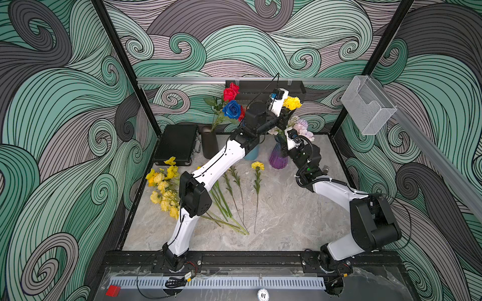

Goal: Pick out yellow flowers from the vase
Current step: Place the flower at the center of the board.

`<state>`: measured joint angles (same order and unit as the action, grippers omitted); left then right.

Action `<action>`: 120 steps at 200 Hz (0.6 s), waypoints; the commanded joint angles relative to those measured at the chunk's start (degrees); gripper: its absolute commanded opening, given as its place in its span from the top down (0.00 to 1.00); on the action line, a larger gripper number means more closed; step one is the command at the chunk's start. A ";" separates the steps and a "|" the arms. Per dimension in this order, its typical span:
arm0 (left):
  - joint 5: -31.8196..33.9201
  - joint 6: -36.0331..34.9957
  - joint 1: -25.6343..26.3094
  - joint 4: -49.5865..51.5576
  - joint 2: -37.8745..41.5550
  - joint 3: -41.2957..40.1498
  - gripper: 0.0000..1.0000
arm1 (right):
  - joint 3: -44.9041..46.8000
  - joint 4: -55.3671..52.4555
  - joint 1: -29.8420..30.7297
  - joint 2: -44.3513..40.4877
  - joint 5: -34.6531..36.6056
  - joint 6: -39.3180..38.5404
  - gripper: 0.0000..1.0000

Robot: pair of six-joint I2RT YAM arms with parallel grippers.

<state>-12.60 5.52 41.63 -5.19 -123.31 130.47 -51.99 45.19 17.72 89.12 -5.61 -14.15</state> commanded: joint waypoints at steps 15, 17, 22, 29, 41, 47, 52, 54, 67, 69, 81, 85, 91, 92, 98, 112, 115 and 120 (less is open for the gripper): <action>0.12 0.00 0.23 -1.10 2.84 0.24 0.80 | -2.67 -1.13 -0.58 0.77 -3.01 -1.42 0.79; 0.12 0.01 0.24 -1.06 2.90 0.22 0.80 | -2.81 -1.15 -0.62 0.83 -3.13 -1.41 0.80; 0.12 0.10 0.21 -1.05 2.89 0.22 0.80 | -2.91 -1.43 -0.71 0.90 -3.11 -1.54 0.81; 0.08 0.11 0.21 -0.84 3.03 0.27 0.80 | -3.19 -1.79 -0.75 1.05 -3.32 -1.62 0.83; 0.05 0.13 0.22 -0.70 2.99 0.27 0.80 | -3.29 -2.05 -0.84 1.14 -3.71 -1.58 0.86; 0.12 0.11 0.21 -0.64 3.05 0.26 0.80 | -3.25 -2.11 -0.83 1.08 -3.98 -1.60 0.88; 0.12 0.11 0.20 -0.51 2.99 0.26 0.80 | -3.30 -2.16 -0.83 1.01 -4.06 -1.58 0.89; 0.12 0.11 0.21 -0.50 3.01 0.27 0.80 | -3.30 -2.15 -0.88 0.98 -4.06 -1.58 0.90; 0.29 0.04 0.21 -0.10 3.07 0.23 0.79 | -3.37 -2.54 -0.89 0.57 -4.39 -1.58 0.93; 0.25 0.02 0.19 -0.02 3.16 0.22 0.79 | -3.38 -2.53 -0.90 0.47 -4.47 -1.56 0.93; 0.28 -0.22 0.18 1.48 3.68 0.33 0.77 | -3.44 -3.09 -0.95 -0.11 -4.76 -1.39 0.95; 0.30 -0.38 0.14 2.31 3.95 0.40 0.77 | -3.61 -3.42 -0.92 -0.40 -4.93 -1.28 0.95; 0.28 -0.71 0.12 3.77 4.41 0.57 0.75 | -3.89 -4.44 -0.93 -0.84 -5.22 -1.23 0.95; 0.29 -0.79 0.12 4.13 4.57 0.52 0.75 | -3.95 -4.64 -0.88 -0.90 -5.30 -1.18 0.96; 0.59 -0.95 0.12 5.74 5.19 0.37 0.74 | -4.52 -6.02 -1.05 -1.45 -5.72 -1.10 0.96; 2.60 -0.88 0.09 10.21 7.12 -0.48 0.68 | -5.30 -9.07 -1.02 -2.80 -6.03 -0.76 0.97; 3.02 -0.80 0.05 11.03 7.49 -0.78 0.66 | -5.38 -9.55 -1.04 -3.08 -5.96 -0.70 0.97; 3.74 -0.59 0.02 12.42 8.62 -1.51 0.62 | -5.52 -10.17 -1.10 -3.40 -5.99 -0.50 0.97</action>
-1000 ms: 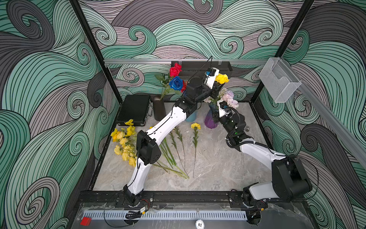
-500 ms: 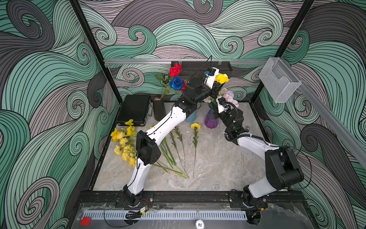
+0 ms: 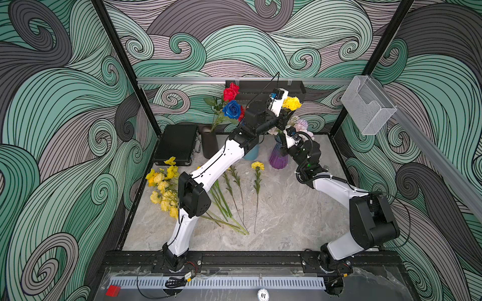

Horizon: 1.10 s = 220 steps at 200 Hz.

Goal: Pick out yellow flowers from the vase
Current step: Place the flower at the center of the board.

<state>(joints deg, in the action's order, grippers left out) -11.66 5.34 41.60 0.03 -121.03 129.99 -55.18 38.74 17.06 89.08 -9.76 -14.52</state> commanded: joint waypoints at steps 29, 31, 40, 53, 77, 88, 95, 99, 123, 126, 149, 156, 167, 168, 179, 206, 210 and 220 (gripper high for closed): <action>4.69 -0.14 -0.03 9.98 13.16 -8.56 0.47 | -3.32 -6.67 -0.70 -5.84 -1.84 1.85 0.96; 4.78 -0.15 -0.03 10.10 13.78 -9.30 0.46 | -3.46 -6.95 -0.71 -6.02 -1.97 1.99 0.97; 5.49 -0.32 -0.03 10.17 16.43 -12.46 0.41 | -4.45 -8.80 -0.77 -6.64 -2.25 2.81 0.96; 7.44 -0.01 -0.04 9.27 20.42 -18.28 0.37 | -6.29 -11.99 -0.80 -7.54 -2.87 3.90 0.96; 11.24 1.77 -0.05 -0.18 30.66 -34.99 0.32 | -9.36 -16.44 -0.89 -8.95 -3.32 5.79 0.96; 12.90 2.38 -0.12 -7.18 35.16 -43.61 0.26 | -10.86 -18.70 -0.88 -9.80 -3.80 6.64 0.96; 13.88 2.88 -0.16 -9.59 37.31 -47.76 0.25 | -11.74 -19.99 -0.88 -10.33 -4.08 7.36 0.96; 14.32 3.06 -0.22 -10.02 38.32 -49.47 0.24 | -12.26 -20.85 -0.85 -10.60 -4.33 7.75 0.96; 16.83 3.53 -0.21 -4.92 42.27 -54.51 0.22 | -14.92 -25.37 -0.88 -12.87 -6.37 10.64 0.96; 17.14 3.60 -0.23 -4.68 42.50 -55.21 0.22 | -15.22 -25.77 -0.89 -13.14 -6.67 11.06 0.95; 21.99 5.05 -0.21 -5.88 45.99 -64.04 0.20 | -16.52 -28.74 -0.80 -15.40 -8.05 14.97 0.95; 23.84 5.72 -0.32 -6.93 47.17 -67.31 0.18 | -16.92 -30.05 -0.73 -16.07 -8.57 16.20 0.95; 26.41 6.95 -0.43 -7.92 49.01 -71.91 0.16 | -17.77 -33.20 -0.17 -17.04 -8.90 17.06 0.96; 26.60 7.04 -0.40 -7.93 49.12 -72.34 0.16 | -17.86 -33.60 -0.09 -17.16 -8.84 17.07 0.96; 28.35 8.59 -0.69 -7.71 50.98 -76.13 0.14 | -18.67 -38.00 1.12 -18.19 -8.53 17.25 0.96; 33.00 11.49 -1.14 -6.05 55.64 -84.19 0.11 | -17.38 -46.08 5.28 -20.99 -7.28 17.14 0.96; 33.65 11.76 -1.26 -5.75 56.34 -85.22 0.10 | -16.98 -47.11 6.01 -21.26 -7.06 17.36 0.96; 35.83 12.68 -1.56 -4.36 58.01 -87.62 0.09 | -16.01 -49.79 7.94 -21.79 -6.94 17.64 0.96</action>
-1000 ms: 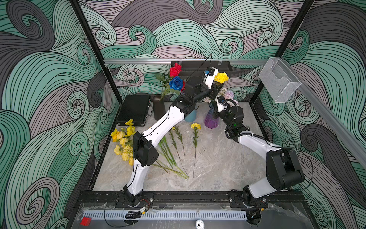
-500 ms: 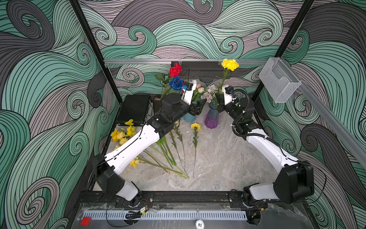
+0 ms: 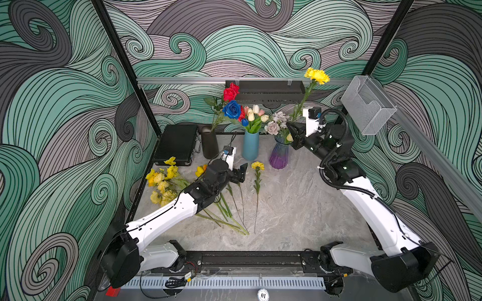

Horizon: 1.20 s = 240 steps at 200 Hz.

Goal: Pick out yellow flowers from the vase
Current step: Place the flower at the center of the board.

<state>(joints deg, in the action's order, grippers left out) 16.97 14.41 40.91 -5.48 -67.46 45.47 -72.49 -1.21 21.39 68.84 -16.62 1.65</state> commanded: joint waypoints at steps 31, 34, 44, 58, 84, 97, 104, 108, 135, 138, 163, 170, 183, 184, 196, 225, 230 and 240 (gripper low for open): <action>15.76 5.93 -1.73 6.43 9.58 -8.71 0.04 | 4.06 -18.99 10.07 -2.26 0.65 1.03 0.96; 16.47 6.08 -1.73 6.70 10.06 -9.13 0.02 | 4.55 -20.24 10.54 -2.34 0.33 1.34 0.96; 18.10 6.37 -1.79 7.33 11.59 -11.00 0.01 | 6.68 -21.71 11.18 -2.56 -2.65 2.84 0.96; 19.32 6.45 -1.87 8.10 13.44 -13.07 0.01 | 9.72 -23.50 11.91 -2.61 -5.65 4.63 0.96; 22.39 6.08 -2.04 9.23 16.08 -15.68 0.01 | 13.44 -27.83 13.90 -1.22 -5.36 6.56 0.96; 23.27 5.91 -2.27 9.05 17.03 -16.74 0.01 | 15.76 -26.68 14.77 0.04 -6.85 8.89 0.96; 23.66 5.73 -2.42 8.72 17.44 -17.18 0.01 | 16.96 -25.30 15.39 0.93 -7.88 10.04 0.96; 23.79 5.63 -2.49 8.50 17.62 -17.38 0.01 | 17.54 -24.52 15.94 1.58 -8.30 10.67 0.96; 25.51 4.30 -3.18 7.95 17.95 -18.00 0.01 | 17.84 -20.98 19.45 8.92 -8.27 14.08 0.96; 25.64 4.04 -3.22 7.94 17.91 -18.03 0.01 | 17.61 -20.75 19.74 9.85 -8.32 14.35 0.96; 24.61 1.21 -3.47 5.88 18.96 -19.71 0.01 | 16.03 -16.16 20.97 16.33 -9.52 16.63 0.96; 23.71 0.46 -3.46 5.08 19.64 -20.57 0.01 | 15.37 -15.30 20.98 18.13 -9.15 17.14 0.96; 21.61 -1.56 -3.47 3.56 21.05 -22.32 0.01 | 13.08 -16.42 20.98 21.82 -7.69 17.59 0.96; 21.52 -1.80 -3.46 3.47 21.14 -22.32 0.01 | 12.99 -16.52 20.98 22.10 -7.57 17.59 0.96; 21.04 -2.82 -3.47 2.70 22.61 -23.85 0.02 | 11.08 -17.21 20.98 24.99 -6.70 17.63 0.96; 19.01 -4.47 -3.97 -0.48 24.99 -26.46 0.01 | 7.21 -21.09 20.89 30.49 -2.01 17.69 0.94; 18.85 -4.48 -4.07 -0.75 25.01 -26.57 0.01 | 6.54 -21.57 20.82 31.37 -1.49 17.69 0.93; 18.71 -4.66 -4.29 -0.79 24.80 -26.36 0.01 | 5.52 -22.06 20.83 32.91 -1.05 17.69 0.91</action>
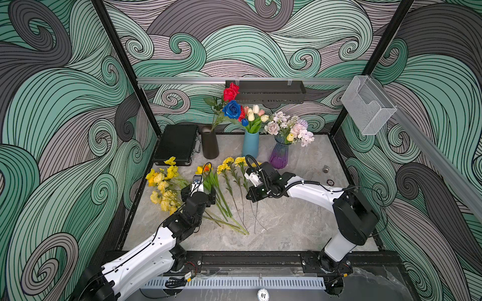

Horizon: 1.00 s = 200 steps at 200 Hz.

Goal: Pick out yellow flowers from the vase
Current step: Place the flower at the center of the board, then reset both arms

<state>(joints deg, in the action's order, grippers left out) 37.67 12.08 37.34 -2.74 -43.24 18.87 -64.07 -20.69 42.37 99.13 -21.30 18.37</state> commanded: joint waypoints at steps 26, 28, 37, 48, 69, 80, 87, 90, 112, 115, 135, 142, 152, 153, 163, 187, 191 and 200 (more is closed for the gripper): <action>-2.21 -2.75 -0.87 -3.19 -0.16 0.88 0.02 | -4.13 -2.65 -0.18 5.31 4.32 1.39 0.89; -2.29 -2.76 -0.89 -3.22 -0.17 0.85 0.01 | -4.13 -2.50 -0.18 5.35 4.40 1.40 0.89; -2.59 -2.80 -0.91 -3.34 -0.21 0.82 0.01 | -4.10 -2.12 -0.26 5.65 4.80 1.40 0.88; -2.60 -2.76 -0.96 -3.50 -0.26 0.75 0.02 | -4.25 -2.25 -0.27 5.77 5.42 1.34 0.87; -2.44 -3.03 -1.04 -3.74 -0.24 0.73 0.01 | -4.75 -3.43 -0.45 4.60 6.29 1.07 0.83; -2.43 -3.24 -1.13 -4.36 -0.39 0.57 0.02 | -4.42 -3.49 -0.45 2.85 6.43 0.61 0.80; -2.43 -3.44 -1.23 -4.72 -0.45 0.52 0.01 | -4.05 -3.74 -0.45 1.42 6.68 0.17 0.77; -2.36 -3.50 -1.22 -4.92 -0.58 0.50 0.02 | -3.90 -3.87 -0.45 0.70 6.92 -0.16 0.77; 0.29 -3.98 -1.38 -5.55 -0.83 1.13 0.02 | -1.67 -4.54 -0.59 -6.21 10.42 -4.60 0.67; 0.89 -4.12 -1.39 -5.71 -0.87 1.26 0.02 | -1.10 -4.47 -0.62 -7.43 11.54 -5.32 0.66; 7.86 -4.25 -1.76 -6.49 -1.38 2.65 0.01 | 4.03 -3.57 -1.88 -15.62 20.88 -11.01 0.51; 10.06 -4.31 -2.44 -6.91 -2.01 3.33 0.01 | 6.23 -2.81 -2.77 -18.56 23.75 -12.70 0.46; 11.83 -4.48 -4.02 -7.37 -3.34 4.48 0.01 | 9.67 -0.57 -4.72 -22.53 27.61 -14.74 0.37; 11.87 -4.46 -4.29 -7.37 -3.51 4.67 0.01 | 10.02 -0.40 -4.91 -23.04 28.01 -14.84 0.37; 12.05 -3.71 -7.45 -7.13 -5.75 6.31 0.01 | 13.61 3.29 -7.42 -27.10 31.06 -16.55 0.30; 11.78 1.51 -16.43 -4.83 -15.27 11.75 0.01 | 21.83 13.05 -14.10 -33.96 38.26 -18.36 0.00; 11.73 1.45 -17.88 -5.26 -17.06 12.33 0.01 | 23.14 14.85 -15.24 -34.67 39.71 -18.37 0.00; 11.27 0.13 -20.08 -7.02 -21.21 13.44 0.01 | 26.02 19.46 -17.69 -35.60 42.57 -18.53 0.00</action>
<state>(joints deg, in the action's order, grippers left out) 46.96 10.79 22.70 -8.21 -56.66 28.56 -43.68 -12.82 29.28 65.80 9.45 3.20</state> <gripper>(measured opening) 0.987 0.991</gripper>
